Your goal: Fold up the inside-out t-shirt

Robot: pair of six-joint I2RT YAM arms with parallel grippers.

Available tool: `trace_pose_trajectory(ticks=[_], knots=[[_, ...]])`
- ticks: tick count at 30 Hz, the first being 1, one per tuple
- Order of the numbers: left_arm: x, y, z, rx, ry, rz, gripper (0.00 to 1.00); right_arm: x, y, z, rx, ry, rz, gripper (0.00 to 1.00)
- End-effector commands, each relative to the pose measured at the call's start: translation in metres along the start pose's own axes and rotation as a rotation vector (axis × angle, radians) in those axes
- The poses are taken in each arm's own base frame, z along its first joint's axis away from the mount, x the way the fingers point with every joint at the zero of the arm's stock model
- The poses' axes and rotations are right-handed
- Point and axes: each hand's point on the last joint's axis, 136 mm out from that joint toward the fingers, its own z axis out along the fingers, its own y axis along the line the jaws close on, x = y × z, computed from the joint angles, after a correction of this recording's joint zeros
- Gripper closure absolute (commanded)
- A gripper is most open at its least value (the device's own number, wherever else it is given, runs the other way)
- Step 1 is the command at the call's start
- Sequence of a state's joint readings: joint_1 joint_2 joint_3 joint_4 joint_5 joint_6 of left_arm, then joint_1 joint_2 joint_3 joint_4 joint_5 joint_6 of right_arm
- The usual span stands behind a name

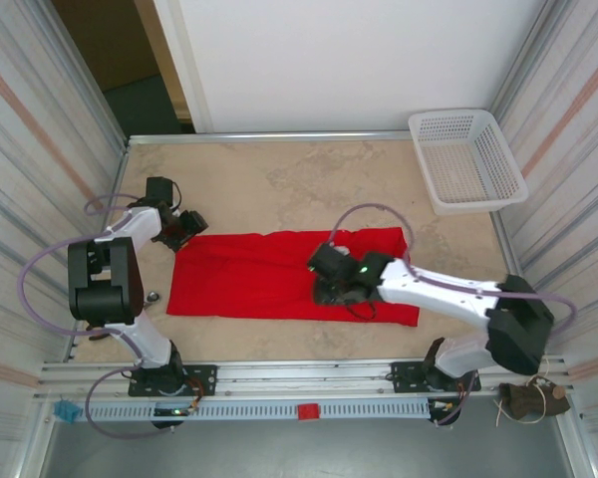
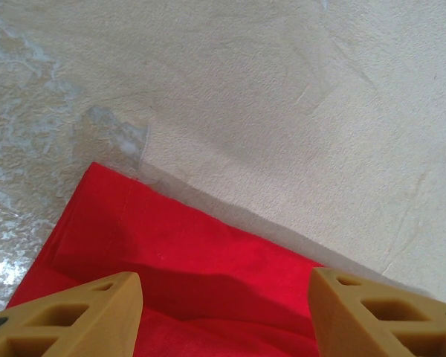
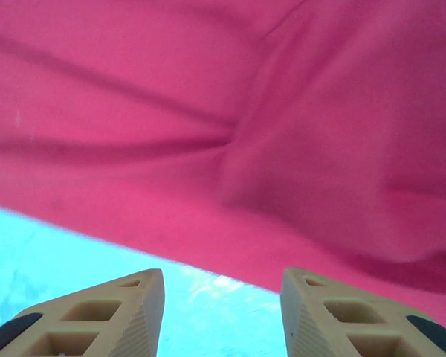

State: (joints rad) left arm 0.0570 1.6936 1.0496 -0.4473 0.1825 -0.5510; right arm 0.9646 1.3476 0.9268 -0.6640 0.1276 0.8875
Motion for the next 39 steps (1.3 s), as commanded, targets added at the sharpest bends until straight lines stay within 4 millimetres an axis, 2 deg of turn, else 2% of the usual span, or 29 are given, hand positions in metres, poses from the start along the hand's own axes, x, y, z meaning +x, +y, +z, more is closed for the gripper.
trace_pose_trajectory(ticks=[1,3,6,16,19,21,23,24,32,39], knots=[[-0.002,0.002,0.002,-0.012,0.002,-0.011,0.4,-0.01,-0.057,-0.007,0.125,-0.027,0.104,0.57],[-0.002,0.001,0.001,-0.009,0.001,-0.01,0.4,-0.013,-0.079,-0.006,0.151,-0.019,0.159,0.56],[-0.004,0.001,0.0,-0.01,-0.003,-0.009,0.4,-0.008,-0.097,-0.001,0.164,0.019,0.202,0.53],[-0.003,0.002,0.001,-0.017,0.001,-0.01,0.4,0.021,-0.111,0.026,0.163,0.09,0.224,0.53],[-0.002,0.004,0.003,-0.021,0.004,-0.008,0.4,0.019,-0.11,0.034,0.167,0.096,0.21,0.61],[-0.001,0.005,0.005,-0.024,0.009,-0.013,0.4,0.021,-0.111,0.038,0.172,0.108,0.202,0.76],[0.0,0.005,0.006,-0.022,0.012,-0.015,0.4,0.022,-0.11,0.038,0.165,0.114,0.195,0.96],[0.0,0.005,0.006,-0.019,0.01,-0.016,0.4,0.023,-0.111,0.036,0.164,0.114,0.195,1.0],[-0.001,0.004,0.008,-0.015,0.012,-0.016,0.4,0.027,-0.121,0.001,0.152,0.046,0.204,1.0],[-0.003,0.001,0.008,-0.01,0.01,-0.013,0.4,0.06,-0.13,0.01,0.168,0.094,0.238,1.0]])
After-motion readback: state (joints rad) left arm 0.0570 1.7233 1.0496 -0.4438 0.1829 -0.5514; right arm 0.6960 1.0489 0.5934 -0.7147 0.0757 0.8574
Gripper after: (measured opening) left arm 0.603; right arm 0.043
